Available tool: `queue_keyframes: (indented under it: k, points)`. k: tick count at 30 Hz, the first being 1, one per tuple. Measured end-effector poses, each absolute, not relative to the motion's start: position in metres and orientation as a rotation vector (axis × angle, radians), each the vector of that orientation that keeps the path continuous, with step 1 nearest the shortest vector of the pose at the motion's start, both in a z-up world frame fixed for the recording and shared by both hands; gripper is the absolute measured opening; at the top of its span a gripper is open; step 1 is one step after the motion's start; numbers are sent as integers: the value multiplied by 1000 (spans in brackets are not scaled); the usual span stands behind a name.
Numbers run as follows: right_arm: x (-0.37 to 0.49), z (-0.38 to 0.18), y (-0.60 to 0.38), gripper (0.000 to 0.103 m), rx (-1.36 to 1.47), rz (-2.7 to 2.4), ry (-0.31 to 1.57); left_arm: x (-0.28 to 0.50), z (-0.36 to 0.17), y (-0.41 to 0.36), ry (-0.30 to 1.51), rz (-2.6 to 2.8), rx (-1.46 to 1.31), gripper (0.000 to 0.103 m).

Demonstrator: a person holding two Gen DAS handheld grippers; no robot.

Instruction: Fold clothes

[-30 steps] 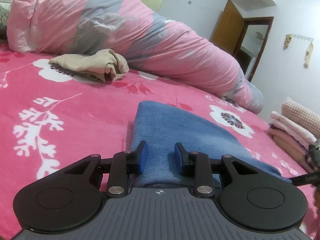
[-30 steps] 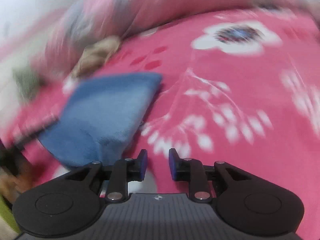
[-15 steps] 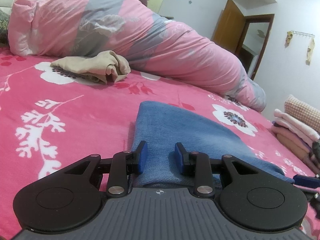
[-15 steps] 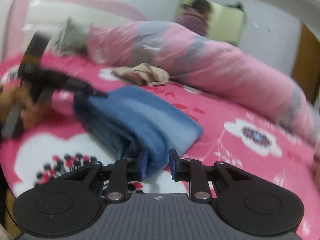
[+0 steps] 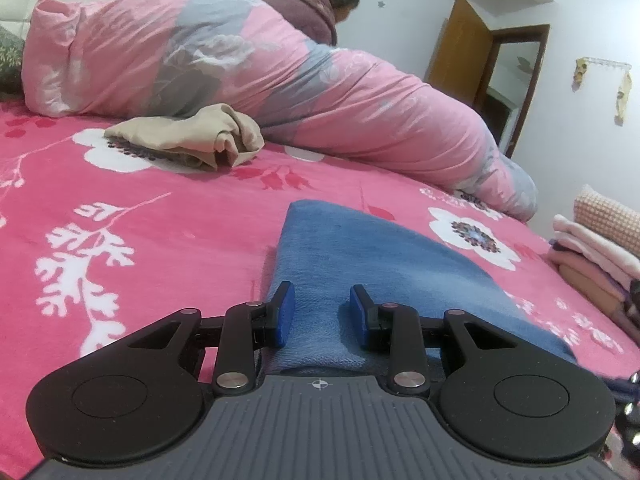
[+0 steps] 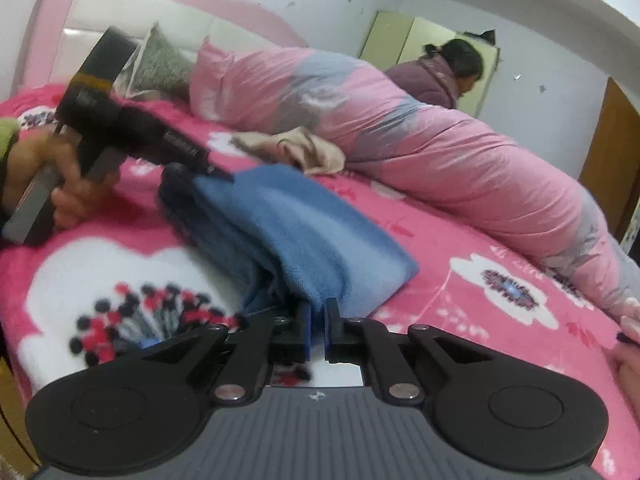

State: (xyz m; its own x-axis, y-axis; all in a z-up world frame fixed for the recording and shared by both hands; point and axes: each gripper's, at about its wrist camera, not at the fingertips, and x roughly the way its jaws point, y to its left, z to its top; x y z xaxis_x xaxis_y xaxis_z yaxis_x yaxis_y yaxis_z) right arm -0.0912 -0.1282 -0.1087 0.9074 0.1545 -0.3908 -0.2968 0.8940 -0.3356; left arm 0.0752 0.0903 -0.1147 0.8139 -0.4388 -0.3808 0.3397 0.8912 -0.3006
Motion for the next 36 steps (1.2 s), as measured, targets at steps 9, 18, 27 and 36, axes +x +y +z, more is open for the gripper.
queue_keyframes:
  k: [9, 18, 27, 36]
  points:
    - [-111, -79, -148, 0, -420, 326, 359, 75, -115, 91, 459, -419, -235, 31]
    - [-41, -63, -169, 0, 0, 382, 511, 73, -116, 90, 455, -419, -236, 31]
    - [-54, -51, -172, 0, 159, 559, 582, 74, -116, 93, 452, -423, -249, 31]
    - [-21, -95, -202, 0, 433, 474, 699, 73, -117, 93, 446, -423, -245, 31]
